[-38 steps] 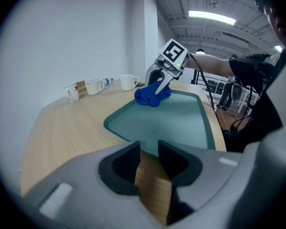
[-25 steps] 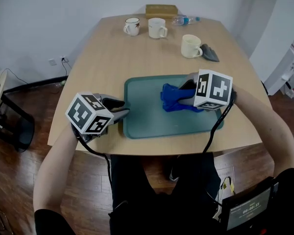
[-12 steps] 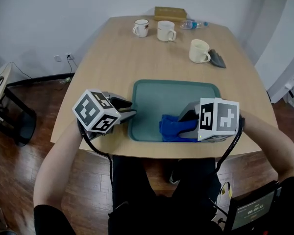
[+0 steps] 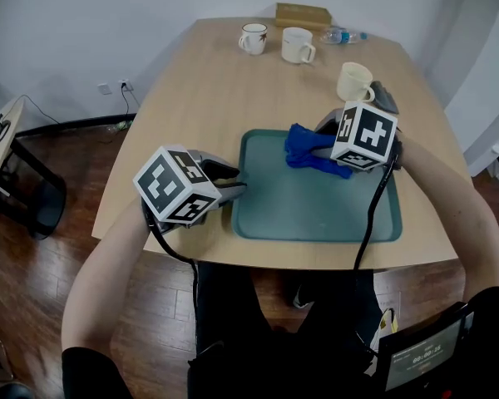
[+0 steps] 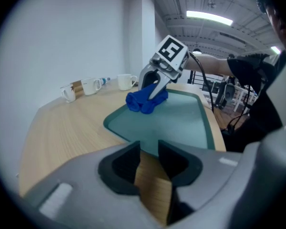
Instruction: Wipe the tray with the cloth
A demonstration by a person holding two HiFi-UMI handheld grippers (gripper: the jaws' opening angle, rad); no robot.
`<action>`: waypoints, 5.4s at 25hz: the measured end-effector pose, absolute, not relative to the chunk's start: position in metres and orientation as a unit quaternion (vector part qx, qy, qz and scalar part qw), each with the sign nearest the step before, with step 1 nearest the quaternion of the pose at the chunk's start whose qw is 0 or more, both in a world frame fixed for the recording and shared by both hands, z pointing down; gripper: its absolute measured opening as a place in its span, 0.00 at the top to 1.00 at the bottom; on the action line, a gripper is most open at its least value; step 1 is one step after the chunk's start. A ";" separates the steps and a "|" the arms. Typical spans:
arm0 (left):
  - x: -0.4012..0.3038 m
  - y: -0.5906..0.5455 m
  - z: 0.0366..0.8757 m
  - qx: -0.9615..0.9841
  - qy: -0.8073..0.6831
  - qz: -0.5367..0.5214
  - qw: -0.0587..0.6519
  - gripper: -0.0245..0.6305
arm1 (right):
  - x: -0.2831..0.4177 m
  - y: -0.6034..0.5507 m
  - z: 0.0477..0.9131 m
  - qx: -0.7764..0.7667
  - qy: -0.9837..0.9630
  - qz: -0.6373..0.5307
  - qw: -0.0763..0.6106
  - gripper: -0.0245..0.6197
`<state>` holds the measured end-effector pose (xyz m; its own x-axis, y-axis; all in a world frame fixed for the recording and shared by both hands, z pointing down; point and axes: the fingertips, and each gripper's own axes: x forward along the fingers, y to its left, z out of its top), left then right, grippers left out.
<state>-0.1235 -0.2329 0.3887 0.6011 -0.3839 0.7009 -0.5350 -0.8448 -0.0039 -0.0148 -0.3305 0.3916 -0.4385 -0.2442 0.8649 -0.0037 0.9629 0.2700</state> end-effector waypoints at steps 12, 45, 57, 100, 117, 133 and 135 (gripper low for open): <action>-0.124 -0.238 0.390 0.883 -0.265 0.373 0.109 0.78 | -0.030 -0.234 0.392 0.012 -0.838 -0.103 0.535 0.79; -0.132 -0.223 0.375 0.902 -0.271 0.320 0.099 0.78 | -0.069 -0.232 0.386 0.020 -0.838 -0.144 0.526 0.79; -0.185 -0.182 0.388 0.892 -0.277 0.341 0.110 0.78 | -0.120 -0.214 0.384 -0.041 -0.839 -0.162 0.518 0.79; -0.095 -0.225 0.358 0.874 -0.244 0.420 -0.006 0.80 | -0.052 -0.199 0.378 0.010 -0.871 -0.120 0.477 0.79; -0.087 -0.231 0.371 0.874 -0.226 0.430 0.022 0.82 | 0.242 -0.295 0.350 0.300 -0.817 0.056 0.490 0.78; -0.091 -0.249 0.336 0.877 -0.311 0.366 0.025 0.78 | 0.310 -0.297 0.333 0.392 -0.822 0.063 0.409 0.58; -0.094 -0.245 0.317 0.883 -0.349 0.314 0.019 0.78 | 0.310 -0.284 0.304 0.427 -0.838 0.047 0.337 0.69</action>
<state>-0.0941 -0.2454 0.3169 0.5590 -0.6038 0.5683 -0.6274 -0.7561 -0.1862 0.3105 -0.2842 0.3045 -0.4078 -0.6839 0.6050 -0.7467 0.6311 0.2101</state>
